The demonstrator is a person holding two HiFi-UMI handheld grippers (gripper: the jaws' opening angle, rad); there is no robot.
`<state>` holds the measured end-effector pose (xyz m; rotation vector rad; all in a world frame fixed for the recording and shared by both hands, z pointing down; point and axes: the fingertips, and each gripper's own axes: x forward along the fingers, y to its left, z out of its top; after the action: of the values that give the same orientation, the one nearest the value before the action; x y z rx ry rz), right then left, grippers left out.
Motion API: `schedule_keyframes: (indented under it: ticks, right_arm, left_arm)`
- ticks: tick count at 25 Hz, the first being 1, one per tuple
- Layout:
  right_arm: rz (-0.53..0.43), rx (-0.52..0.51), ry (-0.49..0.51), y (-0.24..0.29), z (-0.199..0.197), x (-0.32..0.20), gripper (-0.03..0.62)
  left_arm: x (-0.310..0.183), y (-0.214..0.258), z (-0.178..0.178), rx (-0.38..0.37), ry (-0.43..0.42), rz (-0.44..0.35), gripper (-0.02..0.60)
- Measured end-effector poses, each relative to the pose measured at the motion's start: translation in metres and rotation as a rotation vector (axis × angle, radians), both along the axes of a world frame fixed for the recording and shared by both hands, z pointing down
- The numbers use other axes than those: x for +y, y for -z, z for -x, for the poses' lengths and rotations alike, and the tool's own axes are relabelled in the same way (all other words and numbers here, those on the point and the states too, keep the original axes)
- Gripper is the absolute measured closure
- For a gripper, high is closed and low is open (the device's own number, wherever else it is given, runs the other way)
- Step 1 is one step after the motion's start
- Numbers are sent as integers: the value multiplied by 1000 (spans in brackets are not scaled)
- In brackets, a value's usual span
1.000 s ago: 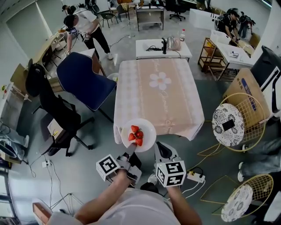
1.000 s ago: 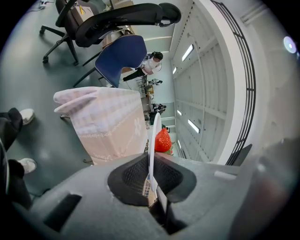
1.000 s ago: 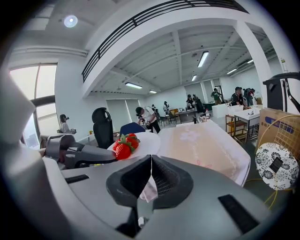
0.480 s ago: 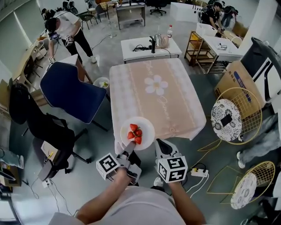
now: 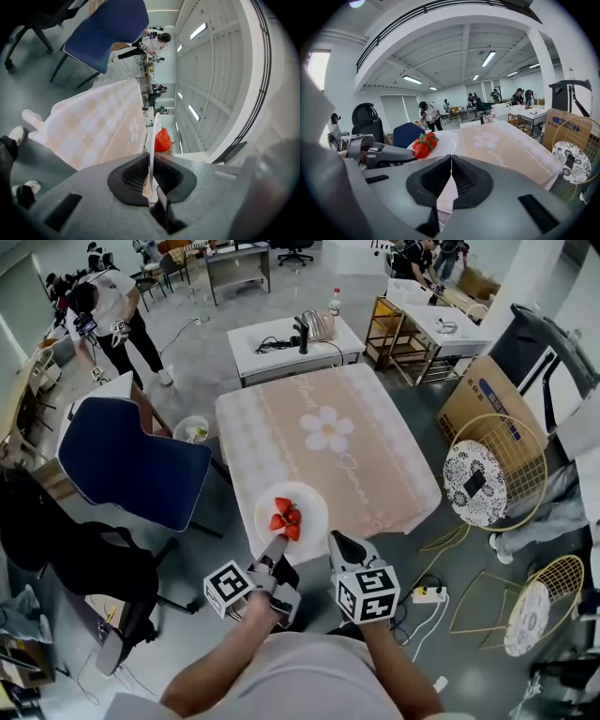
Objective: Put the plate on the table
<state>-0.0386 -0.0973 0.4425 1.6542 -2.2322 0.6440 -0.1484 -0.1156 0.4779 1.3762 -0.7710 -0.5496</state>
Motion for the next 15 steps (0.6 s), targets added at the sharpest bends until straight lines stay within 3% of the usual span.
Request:
schedule_keyframes:
  ticks: [8,15]
  right_arm:
    - [12,19,-32,-12,-12,-29,589]
    - [35,-13,22,-34,-42,-73,589]
  left_arm:
    - [-35,-19,-15,-1,-48,17,558]
    - [-73,-38,-44,-41,-28,22,558]
